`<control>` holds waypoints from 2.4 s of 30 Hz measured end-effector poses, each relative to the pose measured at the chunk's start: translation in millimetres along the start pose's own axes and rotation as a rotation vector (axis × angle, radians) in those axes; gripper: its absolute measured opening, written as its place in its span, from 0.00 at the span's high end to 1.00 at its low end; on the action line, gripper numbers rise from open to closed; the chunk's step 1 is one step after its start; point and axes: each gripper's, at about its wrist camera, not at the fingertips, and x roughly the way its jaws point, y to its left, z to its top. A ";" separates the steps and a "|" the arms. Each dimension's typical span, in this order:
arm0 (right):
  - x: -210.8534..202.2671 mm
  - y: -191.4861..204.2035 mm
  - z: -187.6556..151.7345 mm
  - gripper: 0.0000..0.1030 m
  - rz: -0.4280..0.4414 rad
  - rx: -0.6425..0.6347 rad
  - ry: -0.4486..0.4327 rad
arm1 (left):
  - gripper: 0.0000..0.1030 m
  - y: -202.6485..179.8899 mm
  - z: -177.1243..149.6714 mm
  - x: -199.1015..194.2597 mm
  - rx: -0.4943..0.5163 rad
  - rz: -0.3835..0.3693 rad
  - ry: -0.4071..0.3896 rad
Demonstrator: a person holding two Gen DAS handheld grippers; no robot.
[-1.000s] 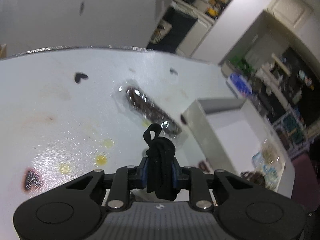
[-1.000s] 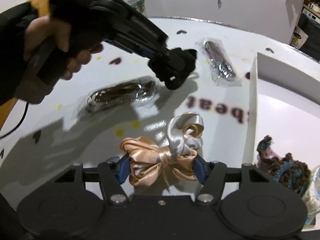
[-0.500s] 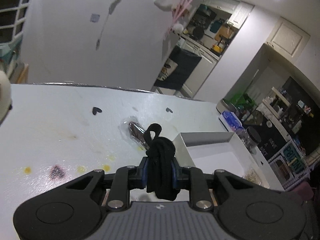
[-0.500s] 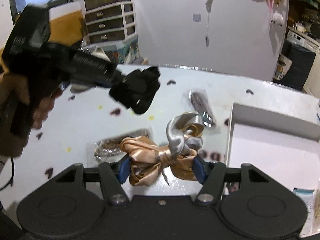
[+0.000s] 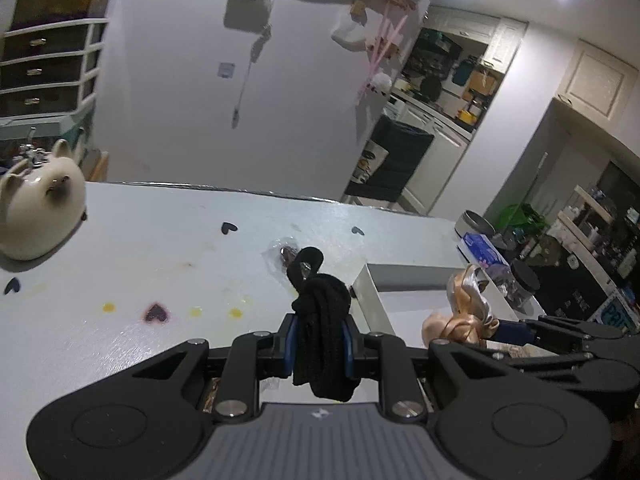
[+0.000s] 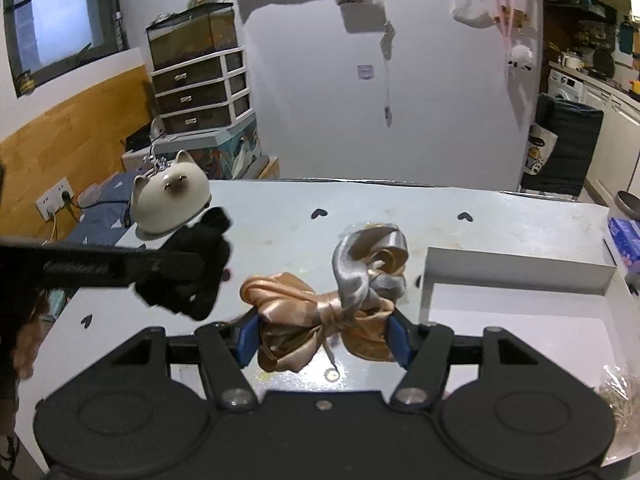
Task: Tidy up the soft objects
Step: 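Carry the black hair tie with the left gripper while the right carries the satin bow into the box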
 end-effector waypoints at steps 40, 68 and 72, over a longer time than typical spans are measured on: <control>-47.7 -249.5 19.9 0.37 -0.033 -0.011 0.015 | 0.77 -223.5 9.2 117.3 0.003 0.189 -0.010; 60.7 -320.5 -12.0 0.26 -0.029 -0.383 0.283 | 0.77 -265.9 2.2 307.9 -0.067 -0.001 0.296; 60.1 -322.2 -14.1 0.14 -0.043 -0.364 0.246 | 0.75 -260.6 1.5 319.3 -0.104 -0.011 0.310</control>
